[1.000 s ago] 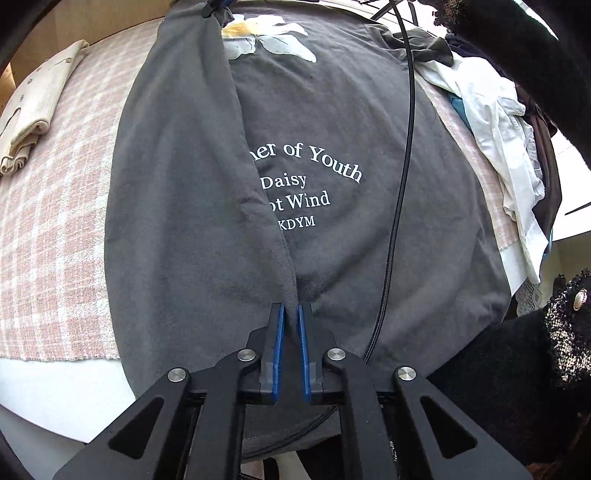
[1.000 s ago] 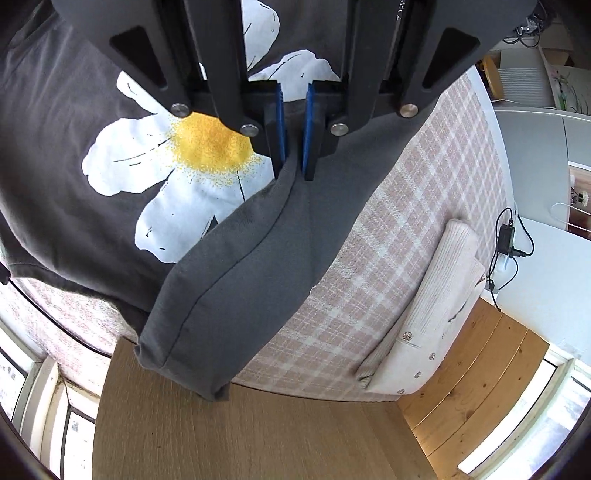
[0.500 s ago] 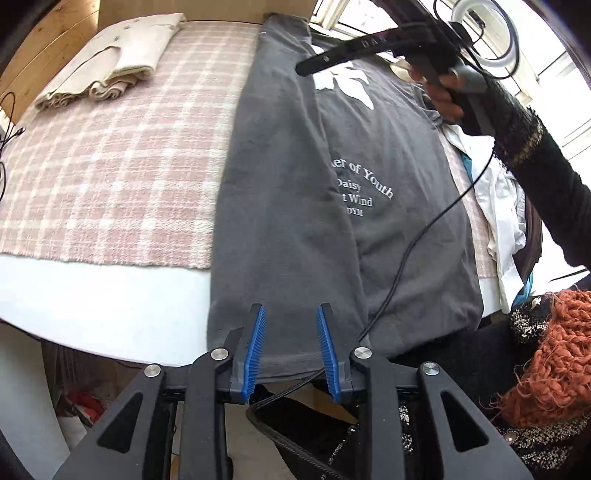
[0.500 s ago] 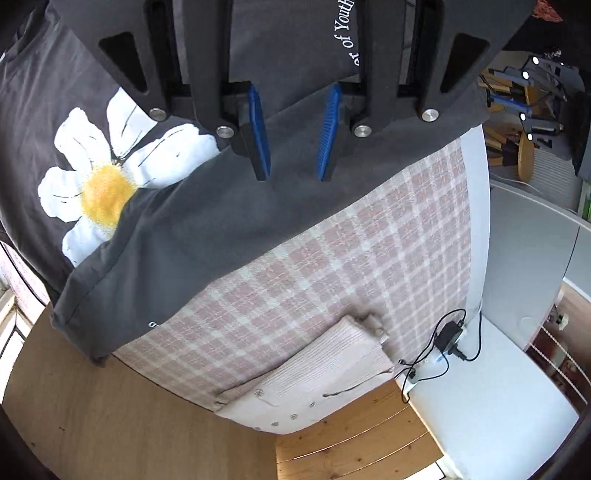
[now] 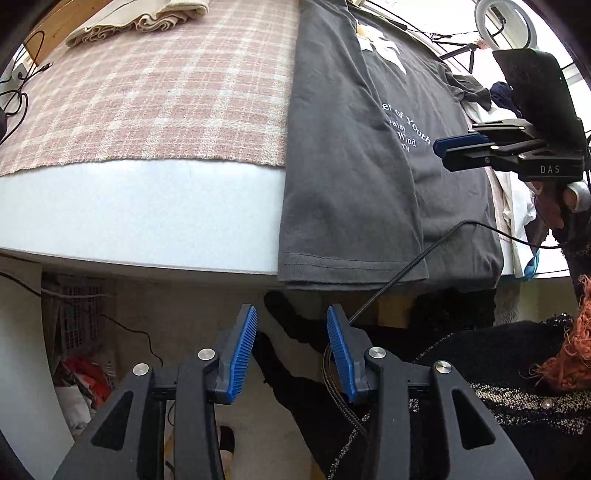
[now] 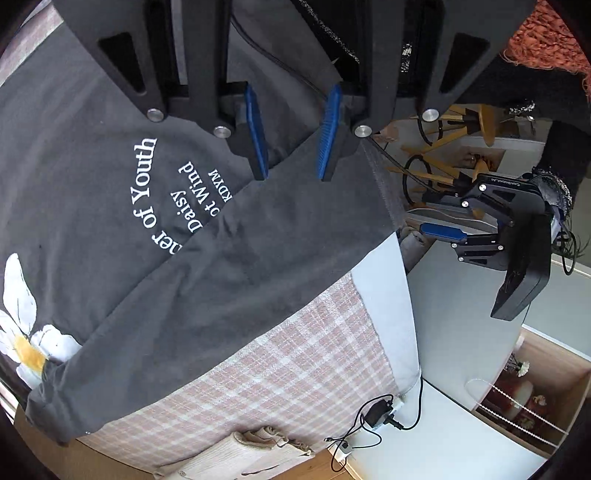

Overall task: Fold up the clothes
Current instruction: 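Move both open tools along the hem to the unfolded side of the t-shirt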

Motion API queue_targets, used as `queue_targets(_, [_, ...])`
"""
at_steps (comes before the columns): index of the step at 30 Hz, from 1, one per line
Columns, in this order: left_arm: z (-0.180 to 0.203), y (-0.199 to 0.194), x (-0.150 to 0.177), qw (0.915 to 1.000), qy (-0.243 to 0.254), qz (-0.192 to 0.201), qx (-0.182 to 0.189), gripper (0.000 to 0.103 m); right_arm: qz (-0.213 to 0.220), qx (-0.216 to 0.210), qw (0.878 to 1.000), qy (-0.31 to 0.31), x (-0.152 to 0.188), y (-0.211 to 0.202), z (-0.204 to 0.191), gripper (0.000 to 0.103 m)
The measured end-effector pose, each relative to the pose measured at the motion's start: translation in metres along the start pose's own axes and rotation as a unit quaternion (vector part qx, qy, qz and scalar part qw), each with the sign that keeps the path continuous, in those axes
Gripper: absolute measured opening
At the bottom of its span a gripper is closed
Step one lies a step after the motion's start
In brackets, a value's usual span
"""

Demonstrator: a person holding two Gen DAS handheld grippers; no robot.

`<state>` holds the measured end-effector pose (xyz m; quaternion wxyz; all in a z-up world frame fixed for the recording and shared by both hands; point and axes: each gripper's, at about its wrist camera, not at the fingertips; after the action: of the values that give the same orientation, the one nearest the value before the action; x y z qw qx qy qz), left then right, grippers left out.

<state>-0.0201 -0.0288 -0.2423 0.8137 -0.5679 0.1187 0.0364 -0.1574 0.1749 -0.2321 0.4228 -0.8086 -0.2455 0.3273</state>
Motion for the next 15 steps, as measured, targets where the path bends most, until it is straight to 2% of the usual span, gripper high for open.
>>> queue_targets(2, [-0.004,-0.001,-0.006,0.9998,-0.002,0.013,0.013,0.038,0.016,0.027,0.999,0.015,0.015,0.000,-0.010,0.029])
queue_targets(4, [-0.004,0.006,-0.015,0.9995,0.008,0.015,0.026,0.038,0.014,0.043,0.999,0.027,0.026,0.008,-0.018,0.029])
queue_targets(6, [0.000,0.005,-0.018,0.9991,0.029,0.009,0.029,0.038,0.012,0.047,0.998,0.035,0.036,0.019,-0.025,0.029])
queue_targets(8, [0.002,-0.006,-0.014,0.9976,0.065,-0.001,0.023,0.038,-0.011,0.049,0.998,0.042,0.047,0.035,-0.034,0.029])
queue_targets(11, [-0.008,-0.038,0.005,0.9960,0.086,-0.003,0.024,0.038,-0.027,-0.008,0.997,0.076,0.072,0.027,-0.046,0.029])
queue_targets(13, [-0.009,-0.052,0.013,0.9952,0.098,0.004,0.008,0.038,0.014,-0.038,0.993,0.115,0.091,-0.010,-0.044,0.029])
queue_targets(14, [-0.010,-0.059,0.017,0.9946,0.103,0.008,0.000,0.038,0.046,-0.027,0.989,0.136,0.101,-0.031,-0.038,0.030])
queue_targets(15, [-0.011,-0.066,0.021,0.9939,0.109,0.012,-0.009,0.038,0.080,-0.005,0.984,0.158,0.110,-0.053,-0.031,0.035])
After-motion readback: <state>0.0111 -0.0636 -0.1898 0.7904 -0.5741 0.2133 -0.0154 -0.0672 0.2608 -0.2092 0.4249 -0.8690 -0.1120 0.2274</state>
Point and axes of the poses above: each gripper's, at about its wrist camera, not at the fingertips, and y roughly the way its jaws point, z to its right, x to its underside, and after that the axes turned 5 degrees about z, right-handed
